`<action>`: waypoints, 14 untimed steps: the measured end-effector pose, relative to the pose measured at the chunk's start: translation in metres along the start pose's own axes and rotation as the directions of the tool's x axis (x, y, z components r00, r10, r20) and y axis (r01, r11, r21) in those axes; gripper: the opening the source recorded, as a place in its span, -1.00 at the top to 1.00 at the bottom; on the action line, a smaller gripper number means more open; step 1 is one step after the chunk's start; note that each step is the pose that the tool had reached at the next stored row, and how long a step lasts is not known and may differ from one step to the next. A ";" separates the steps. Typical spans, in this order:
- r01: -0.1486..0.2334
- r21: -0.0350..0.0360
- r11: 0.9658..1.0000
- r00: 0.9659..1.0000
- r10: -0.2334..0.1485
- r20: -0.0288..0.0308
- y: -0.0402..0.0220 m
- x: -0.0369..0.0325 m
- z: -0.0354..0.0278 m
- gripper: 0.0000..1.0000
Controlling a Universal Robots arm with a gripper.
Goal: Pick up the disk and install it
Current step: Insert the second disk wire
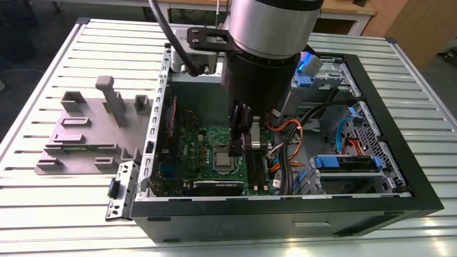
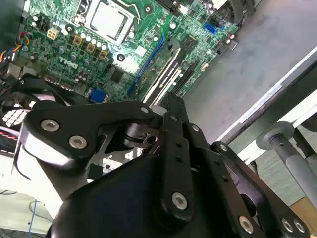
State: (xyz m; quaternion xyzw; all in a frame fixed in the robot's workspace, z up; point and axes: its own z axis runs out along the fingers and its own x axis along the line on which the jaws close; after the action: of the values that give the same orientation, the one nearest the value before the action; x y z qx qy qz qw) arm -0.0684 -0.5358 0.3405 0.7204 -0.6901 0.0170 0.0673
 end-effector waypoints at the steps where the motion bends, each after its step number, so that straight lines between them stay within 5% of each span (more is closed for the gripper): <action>1: 0.000 0.000 1.000 1.000 0.000 0.000 0.0015 -0.0001 0.0002 0.79; 14: 0.000 0.000 1.000 1.000 0.000 0.000 0.0217 -0.0010 0.0017 0.79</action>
State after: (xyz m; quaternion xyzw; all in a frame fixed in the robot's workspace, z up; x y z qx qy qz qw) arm -0.0902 -0.5358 0.3403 0.7204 -0.6901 0.0169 0.0673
